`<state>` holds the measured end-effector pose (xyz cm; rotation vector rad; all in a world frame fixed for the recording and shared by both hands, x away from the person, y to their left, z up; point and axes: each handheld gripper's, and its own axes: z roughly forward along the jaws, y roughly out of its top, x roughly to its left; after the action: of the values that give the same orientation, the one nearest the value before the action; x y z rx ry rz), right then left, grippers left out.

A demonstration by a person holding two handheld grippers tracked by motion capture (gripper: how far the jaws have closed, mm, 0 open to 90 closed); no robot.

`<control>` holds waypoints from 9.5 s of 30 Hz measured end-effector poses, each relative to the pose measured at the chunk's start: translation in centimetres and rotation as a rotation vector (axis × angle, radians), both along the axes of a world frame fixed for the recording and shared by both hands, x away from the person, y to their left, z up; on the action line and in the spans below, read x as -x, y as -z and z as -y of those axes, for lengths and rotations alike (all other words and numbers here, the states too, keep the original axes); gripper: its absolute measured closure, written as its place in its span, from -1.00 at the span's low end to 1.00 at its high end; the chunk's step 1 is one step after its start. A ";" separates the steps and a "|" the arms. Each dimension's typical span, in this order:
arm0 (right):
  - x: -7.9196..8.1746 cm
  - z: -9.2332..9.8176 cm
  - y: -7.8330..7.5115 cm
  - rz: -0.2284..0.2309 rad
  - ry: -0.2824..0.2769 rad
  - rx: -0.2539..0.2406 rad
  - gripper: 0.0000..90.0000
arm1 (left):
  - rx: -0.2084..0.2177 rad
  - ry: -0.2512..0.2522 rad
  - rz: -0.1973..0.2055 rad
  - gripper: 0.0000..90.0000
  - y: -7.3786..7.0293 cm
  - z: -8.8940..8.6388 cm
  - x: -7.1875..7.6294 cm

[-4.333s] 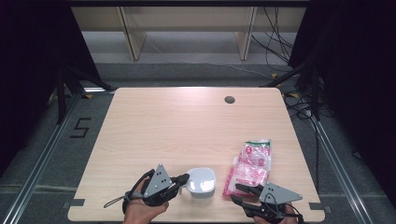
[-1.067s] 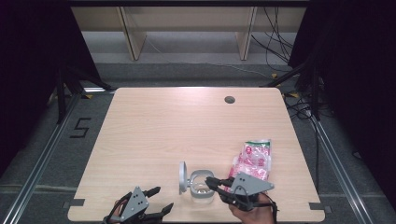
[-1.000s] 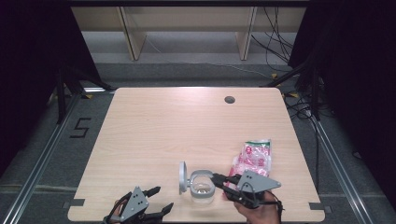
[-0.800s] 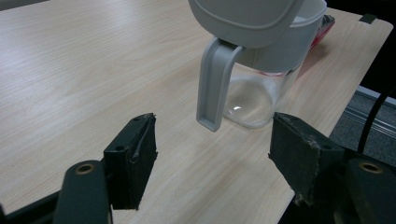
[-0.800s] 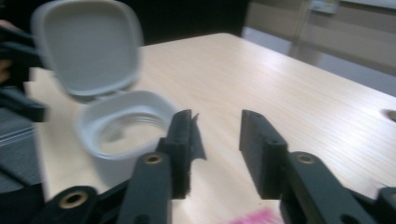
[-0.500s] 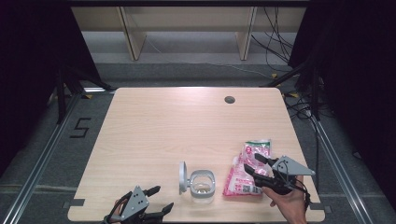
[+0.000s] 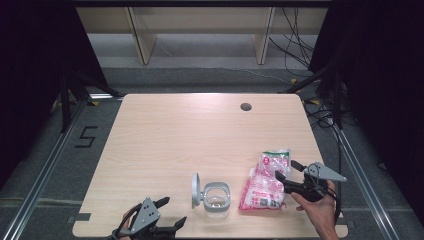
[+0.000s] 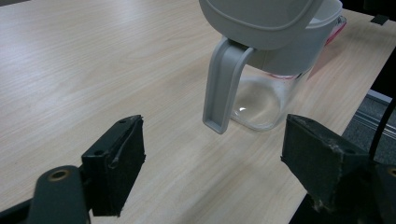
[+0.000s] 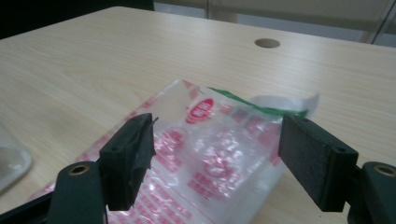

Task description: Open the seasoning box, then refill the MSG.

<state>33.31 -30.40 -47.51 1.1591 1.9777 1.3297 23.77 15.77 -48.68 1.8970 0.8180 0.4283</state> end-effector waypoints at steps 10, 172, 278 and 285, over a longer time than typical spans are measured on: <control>-0.9 1.3 0.9 -0.040 0.003 -0.020 -0.49 | 0.000 0.001 0.005 -0.56 -0.1 0.1 0.1; 7.3 -4.6 -11.9 0.207 -0.386 -0.186 1.00 | 0.047 0.152 0.075 -0.37 0.9 13.2 4.1; 4.9 -9.9 -13.2 0.095 -0.466 -0.099 1.00 | 0.228 -0.032 0.177 0.77 2.8 21.6 2.9; 4.7 -10.5 -12.7 0.075 -0.458 -0.073 1.00 | 0.254 -0.014 0.193 0.77 3.3 21.9 2.7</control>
<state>28.61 -19.87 -34.84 0.6913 2.2376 1.6506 21.12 -6.16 -51.97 1.5888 0.7216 0.4843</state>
